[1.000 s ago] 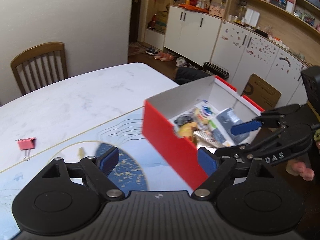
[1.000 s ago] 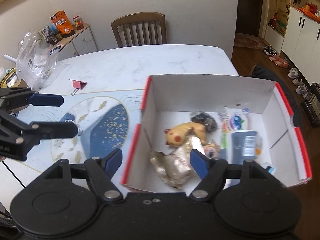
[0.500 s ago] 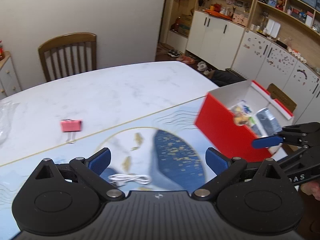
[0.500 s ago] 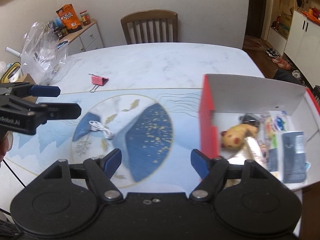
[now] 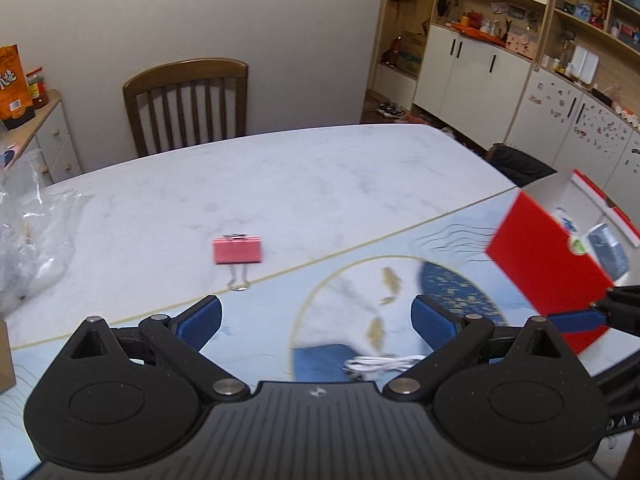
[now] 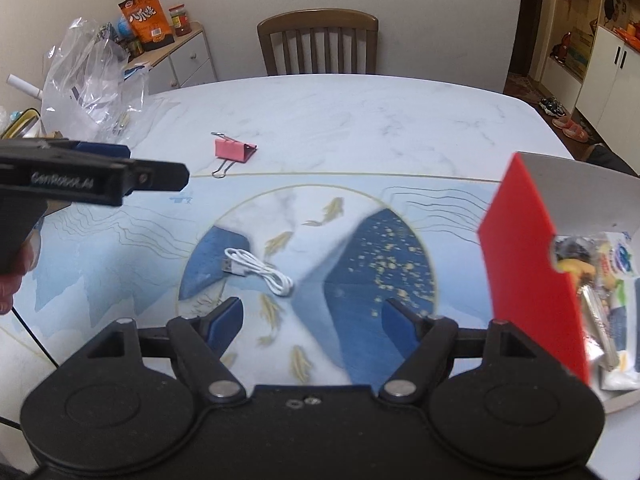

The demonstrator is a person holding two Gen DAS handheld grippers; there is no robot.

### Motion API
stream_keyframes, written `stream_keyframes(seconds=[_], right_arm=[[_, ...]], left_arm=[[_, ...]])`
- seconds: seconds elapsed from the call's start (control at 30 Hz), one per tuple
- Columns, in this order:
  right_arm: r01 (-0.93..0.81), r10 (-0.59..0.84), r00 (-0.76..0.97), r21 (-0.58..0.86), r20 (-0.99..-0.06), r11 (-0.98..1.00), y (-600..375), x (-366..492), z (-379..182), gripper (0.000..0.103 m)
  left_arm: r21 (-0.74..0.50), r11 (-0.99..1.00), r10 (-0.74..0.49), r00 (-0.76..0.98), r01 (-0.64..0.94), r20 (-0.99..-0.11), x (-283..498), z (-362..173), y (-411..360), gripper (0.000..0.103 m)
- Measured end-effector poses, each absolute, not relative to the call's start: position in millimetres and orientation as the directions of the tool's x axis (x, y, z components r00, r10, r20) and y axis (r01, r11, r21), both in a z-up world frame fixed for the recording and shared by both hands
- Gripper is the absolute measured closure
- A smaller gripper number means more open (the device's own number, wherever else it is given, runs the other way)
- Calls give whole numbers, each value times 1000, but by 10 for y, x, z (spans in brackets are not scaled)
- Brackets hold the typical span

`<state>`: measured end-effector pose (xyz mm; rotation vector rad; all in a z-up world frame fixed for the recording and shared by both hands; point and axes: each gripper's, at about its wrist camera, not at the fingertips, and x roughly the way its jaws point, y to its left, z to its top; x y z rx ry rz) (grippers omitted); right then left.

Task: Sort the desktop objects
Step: 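Open the right tool on the tissue pack while both tools withdraw toward the table, then grasp the pink binder clip with the left tool while the right tool grasps the white USB cable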

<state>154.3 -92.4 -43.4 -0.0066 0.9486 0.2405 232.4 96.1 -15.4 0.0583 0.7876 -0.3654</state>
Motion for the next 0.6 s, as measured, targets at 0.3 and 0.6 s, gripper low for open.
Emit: stream_keyframes(seconds=[0.3,0.6], right_arm=[[-187,186,541,98,-820,977,-627,1690,-664,27],[-210,159,504,58,-849,976,-534,1922,-913,27]], left_arm=[[-65,936,-284,632,346,-721,2636,-364,1133,2],[-57,933,-280,616,356,-737,2906,-589,1142,2]])
